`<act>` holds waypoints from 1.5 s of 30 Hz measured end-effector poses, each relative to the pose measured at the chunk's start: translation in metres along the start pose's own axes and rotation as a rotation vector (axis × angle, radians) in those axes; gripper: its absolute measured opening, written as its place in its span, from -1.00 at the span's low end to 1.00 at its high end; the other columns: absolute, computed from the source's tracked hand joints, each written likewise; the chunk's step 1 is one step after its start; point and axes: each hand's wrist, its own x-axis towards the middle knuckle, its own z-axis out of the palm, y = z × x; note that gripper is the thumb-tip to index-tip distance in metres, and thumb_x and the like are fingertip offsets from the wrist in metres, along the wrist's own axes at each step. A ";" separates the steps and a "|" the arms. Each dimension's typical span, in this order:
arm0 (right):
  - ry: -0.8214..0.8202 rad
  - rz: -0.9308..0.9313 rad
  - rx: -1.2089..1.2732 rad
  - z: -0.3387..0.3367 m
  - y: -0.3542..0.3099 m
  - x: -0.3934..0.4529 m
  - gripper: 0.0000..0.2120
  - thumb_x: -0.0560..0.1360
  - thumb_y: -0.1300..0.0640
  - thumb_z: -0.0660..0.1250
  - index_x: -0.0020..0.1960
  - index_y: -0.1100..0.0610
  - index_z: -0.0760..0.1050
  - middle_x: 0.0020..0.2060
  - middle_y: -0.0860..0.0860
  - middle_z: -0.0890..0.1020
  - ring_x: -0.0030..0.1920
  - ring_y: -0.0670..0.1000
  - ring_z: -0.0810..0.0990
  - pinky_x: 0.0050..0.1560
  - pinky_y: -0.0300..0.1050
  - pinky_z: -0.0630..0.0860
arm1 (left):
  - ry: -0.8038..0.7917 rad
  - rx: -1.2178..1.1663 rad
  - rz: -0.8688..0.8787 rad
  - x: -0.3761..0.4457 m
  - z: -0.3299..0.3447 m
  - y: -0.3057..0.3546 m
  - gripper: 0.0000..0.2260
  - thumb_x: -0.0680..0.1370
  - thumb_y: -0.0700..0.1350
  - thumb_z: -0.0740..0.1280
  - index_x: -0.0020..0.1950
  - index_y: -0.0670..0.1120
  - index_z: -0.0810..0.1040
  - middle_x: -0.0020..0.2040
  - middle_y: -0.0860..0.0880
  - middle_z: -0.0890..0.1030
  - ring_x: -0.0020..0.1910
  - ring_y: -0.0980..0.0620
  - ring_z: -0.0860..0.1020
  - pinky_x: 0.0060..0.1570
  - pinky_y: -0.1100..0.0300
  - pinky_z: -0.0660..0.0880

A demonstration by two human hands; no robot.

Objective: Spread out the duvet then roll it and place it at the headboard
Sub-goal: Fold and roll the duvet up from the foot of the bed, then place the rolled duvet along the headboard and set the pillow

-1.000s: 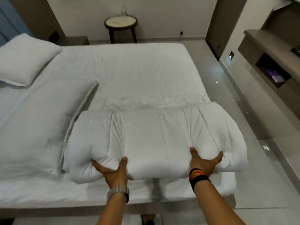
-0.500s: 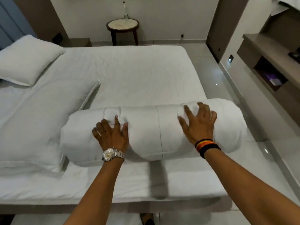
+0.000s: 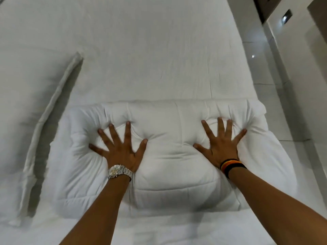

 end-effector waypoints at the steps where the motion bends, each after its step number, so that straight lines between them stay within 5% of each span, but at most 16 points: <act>1: -0.006 0.004 -0.002 0.002 -0.001 0.008 -0.08 0.43 -0.68 -0.09 0.67 -0.31 -0.12 0.66 0.21 0.11 0.64 0.40 -0.02 0.32 0.75 -0.19 | -0.010 0.006 0.002 0.008 0.004 0.001 -0.18 0.49 0.55 0.02 0.68 0.22 0.00 0.70 -0.20 -0.06 0.62 -0.43 -0.16 0.28 -0.69 -0.17; 5: -0.013 0.006 -0.022 -0.021 -0.004 0.003 -0.08 0.41 -0.70 -0.17 0.66 -0.33 -0.19 0.67 0.19 0.09 0.65 0.37 -0.04 0.34 0.73 -0.22 | -0.053 0.015 -0.013 0.003 -0.019 0.007 -0.18 0.50 0.55 0.01 0.68 0.22 -0.02 0.70 -0.21 -0.06 0.62 -0.41 -0.18 0.27 -0.70 -0.14; 10: 0.091 -0.063 -0.011 -0.059 0.055 -0.019 -0.02 0.37 -0.72 -0.01 0.67 -0.32 -0.05 0.65 0.08 0.21 0.64 0.23 0.14 0.41 0.65 -0.01 | 0.001 0.038 -0.057 -0.004 -0.067 -0.027 -0.04 0.37 0.66 0.02 0.68 0.23 0.00 0.71 -0.04 -0.04 0.64 -0.37 -0.18 0.30 -0.67 -0.28; 17: -0.114 -0.025 0.015 -0.064 0.072 -0.031 0.03 0.30 -0.76 -0.22 0.64 -0.32 -0.33 0.70 0.07 -0.19 0.67 0.18 -0.27 0.41 0.64 -0.29 | -0.205 0.013 -0.266 -0.025 -0.099 -0.002 -0.06 0.32 0.70 -0.23 0.61 0.33 -0.32 0.71 0.03 -0.15 0.63 -0.29 -0.31 0.37 -0.58 -0.28; 22: 0.140 -0.518 0.174 -0.102 0.045 -0.003 0.06 0.31 -0.75 0.04 0.67 -0.31 -0.14 0.70 0.12 -0.02 0.68 0.26 -0.07 0.43 0.62 -0.31 | -0.100 -0.193 -0.469 -0.050 -0.115 0.079 -0.07 0.33 0.70 -0.19 0.64 0.34 -0.18 0.71 -0.04 -0.15 0.63 -0.28 -0.32 0.34 -0.49 -0.48; 24: 0.140 -0.690 0.169 -0.107 0.016 0.004 0.04 0.31 -0.75 0.05 0.66 -0.34 -0.13 0.71 0.08 -0.03 0.67 0.26 -0.05 0.42 0.64 -0.26 | -0.091 -0.195 -0.522 -0.066 -0.107 0.115 -0.07 0.37 0.68 -0.21 0.66 0.28 -0.20 0.71 -0.07 -0.19 0.62 -0.31 -0.33 0.35 -0.53 -0.40; 27: -0.112 -0.687 0.138 -0.088 0.004 0.011 -0.02 0.32 -0.76 -0.05 0.59 -0.44 -0.34 0.70 0.02 -0.16 0.68 0.21 -0.20 0.44 0.61 -0.28 | -0.147 -0.186 -0.555 -0.074 -0.098 0.126 -0.11 0.41 0.64 -0.20 0.66 0.26 -0.24 0.69 -0.06 -0.26 0.62 -0.30 -0.34 0.38 -0.54 -0.33; 30: -0.190 -0.662 0.197 -0.079 0.005 0.020 -0.03 0.29 -0.77 -0.02 0.56 -0.49 -0.33 0.70 0.00 -0.09 0.68 0.18 -0.13 0.46 0.57 -0.31 | -0.114 -0.200 -0.590 -0.083 -0.102 0.121 -0.16 0.46 0.61 -0.17 0.65 0.28 -0.23 0.69 -0.04 -0.29 0.62 -0.25 -0.36 0.39 -0.52 -0.37; 34: -0.147 -0.719 0.286 -0.109 -0.023 0.065 -0.02 0.25 -0.78 0.05 0.57 -0.53 -0.19 0.69 0.02 0.04 0.67 0.14 0.00 0.50 0.52 -0.24 | 0.073 -0.484 -0.905 -0.129 -0.101 0.150 -0.21 0.46 0.60 -0.14 0.63 0.35 -0.22 0.66 -0.08 -0.37 0.60 -0.22 -0.42 0.40 -0.52 -0.35; 37: -0.396 -0.750 0.318 -0.132 -0.067 0.122 -0.02 0.22 -0.77 0.14 0.52 -0.59 -0.19 0.70 -0.03 -0.04 0.69 0.07 -0.07 0.58 0.42 -0.16 | 0.137 -0.778 -1.180 -0.159 -0.094 0.180 -0.21 0.45 0.59 0.03 0.56 0.46 -0.30 0.62 -0.02 -0.47 0.60 -0.19 -0.42 0.42 -0.53 -0.29; 40: -0.703 -0.677 0.272 -0.128 -0.100 0.171 0.10 0.16 -0.75 0.25 0.53 -0.56 -0.23 0.70 -0.04 -0.03 0.69 0.05 -0.03 0.63 0.25 -0.02 | 0.170 -1.015 -1.322 -0.167 -0.094 0.189 -0.16 0.40 0.59 0.18 0.48 0.57 -0.32 0.62 0.04 -0.47 0.62 -0.20 -0.36 0.48 -0.46 -0.14; 45: -0.860 -0.643 0.160 -0.070 -0.123 0.181 0.33 -0.03 -0.85 0.10 0.60 -0.42 -0.31 0.70 0.03 0.01 0.67 0.12 0.06 0.64 0.19 0.03 | 0.217 -1.141 -1.350 -0.164 -0.086 0.179 0.04 0.13 0.71 0.26 0.44 0.64 -0.28 0.67 0.06 -0.31 0.68 -0.11 -0.07 0.58 -0.21 0.09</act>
